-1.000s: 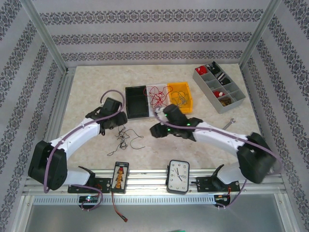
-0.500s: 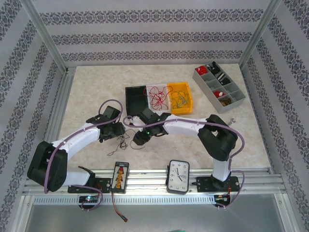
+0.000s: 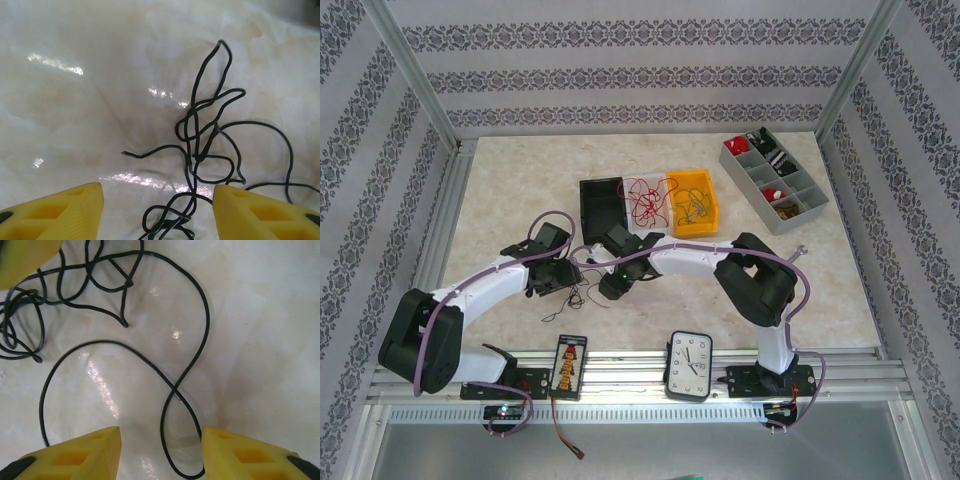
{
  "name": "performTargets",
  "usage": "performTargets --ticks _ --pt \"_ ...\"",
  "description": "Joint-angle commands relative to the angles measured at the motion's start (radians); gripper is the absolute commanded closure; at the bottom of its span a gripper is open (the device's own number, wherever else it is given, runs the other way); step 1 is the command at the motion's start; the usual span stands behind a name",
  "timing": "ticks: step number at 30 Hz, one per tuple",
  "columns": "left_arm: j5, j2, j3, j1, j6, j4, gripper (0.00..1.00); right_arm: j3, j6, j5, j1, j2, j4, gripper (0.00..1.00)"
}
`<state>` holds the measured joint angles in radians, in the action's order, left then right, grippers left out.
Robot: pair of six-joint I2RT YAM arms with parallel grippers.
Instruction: Untangle the cables
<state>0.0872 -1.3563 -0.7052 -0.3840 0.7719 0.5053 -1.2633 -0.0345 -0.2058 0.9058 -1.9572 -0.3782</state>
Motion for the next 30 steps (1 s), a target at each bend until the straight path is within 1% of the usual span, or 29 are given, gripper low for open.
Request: performTargets --ticks 1,2,4,6,8,10,14,16,20,23,24,25,26,27,28,30 --pt "0.041 -0.033 0.007 -0.003 -0.005 0.011 0.41 -0.015 -0.025 0.038 0.002 -0.014 -0.022 0.58" --pt "0.045 -0.041 0.006 -0.004 -0.008 0.013 0.41 -0.011 -0.021 0.035 0.002 -0.012 -0.021 0.63" --pt "0.063 -0.057 0.004 -0.004 -0.017 0.013 0.41 0.005 -0.009 0.022 -0.002 -0.003 -0.014 0.80" --pt "0.075 -0.071 0.001 -0.007 -0.023 0.015 0.42 0.032 0.014 0.016 -0.008 0.015 0.006 0.93" --pt "0.085 -0.082 0.000 -0.010 -0.029 0.010 0.42 0.069 0.041 0.024 -0.020 0.046 0.033 1.00" --pt "0.097 -0.097 -0.005 -0.010 -0.034 0.003 0.49 0.115 0.085 0.060 -0.038 0.090 0.066 1.00" --pt "0.120 -0.149 -0.024 -0.012 -0.049 -0.007 0.56 0.189 0.185 0.125 -0.098 0.166 0.093 1.00" --pt "0.130 -0.172 -0.034 -0.014 -0.054 -0.011 0.63 0.222 0.229 0.148 -0.126 0.198 0.097 1.00" --pt "0.143 -0.186 -0.042 -0.015 -0.055 -0.027 0.85 0.305 0.326 0.185 -0.187 0.277 0.111 1.00" --pt "0.165 -0.171 -0.040 -0.013 -0.060 -0.056 0.97 0.337 0.304 0.142 -0.180 0.328 0.151 1.00" --pt "0.171 -0.162 -0.038 -0.014 -0.063 -0.069 1.00 0.331 0.289 0.127 -0.163 0.332 0.155 0.96" --pt "0.176 -0.150 -0.034 -0.013 -0.065 -0.083 1.00 0.314 0.263 0.105 -0.142 0.327 0.156 0.86" --pt "0.177 -0.139 -0.030 -0.013 -0.068 -0.090 1.00 0.286 0.234 0.082 -0.112 0.310 0.146 0.72" --pt "0.177 -0.132 -0.031 -0.013 -0.070 -0.094 1.00 0.257 0.210 0.062 -0.089 0.291 0.134 0.64" --pt "0.179 -0.125 -0.029 -0.013 -0.073 -0.097 1.00 0.222 0.188 0.039 -0.062 0.266 0.126 0.58" --pt "0.202 -0.111 -0.026 -0.014 -0.081 -0.117 1.00 0.165 0.157 -0.016 -0.023 0.220 0.131 0.53"
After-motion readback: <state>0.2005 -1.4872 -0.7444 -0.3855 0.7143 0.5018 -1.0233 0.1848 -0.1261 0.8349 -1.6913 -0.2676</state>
